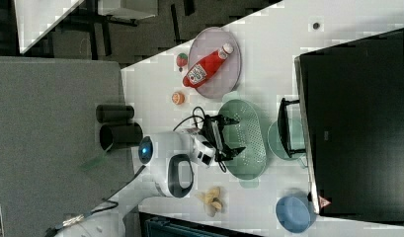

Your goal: Drag strainer right to left.

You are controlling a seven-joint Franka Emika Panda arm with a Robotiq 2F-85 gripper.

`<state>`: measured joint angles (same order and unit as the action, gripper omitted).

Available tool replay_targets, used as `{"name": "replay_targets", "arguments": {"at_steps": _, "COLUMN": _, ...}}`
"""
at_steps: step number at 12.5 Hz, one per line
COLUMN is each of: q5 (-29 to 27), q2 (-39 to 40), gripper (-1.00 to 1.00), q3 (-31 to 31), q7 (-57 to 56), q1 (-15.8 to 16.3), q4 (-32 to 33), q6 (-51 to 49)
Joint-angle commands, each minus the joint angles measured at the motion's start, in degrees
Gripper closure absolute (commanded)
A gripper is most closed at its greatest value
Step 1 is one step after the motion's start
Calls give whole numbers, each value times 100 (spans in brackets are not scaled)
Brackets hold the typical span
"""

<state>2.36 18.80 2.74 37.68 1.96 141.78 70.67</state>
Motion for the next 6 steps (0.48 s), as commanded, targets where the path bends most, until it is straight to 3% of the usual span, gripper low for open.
{"name": "replay_targets", "arguments": {"at_steps": 1, "q5": 81, "q2": 147, "gripper": -100, "q3": -128, "q7": 503, "q1": -28, "q4": -114, "q6": 41}}
{"name": "replay_targets", "arguments": {"at_steps": 6, "q5": 13, "q2": 143, "gripper": -100, "q3": -519, "q7": 1316, "q1": 21, "q4": -120, "q6": 30}}
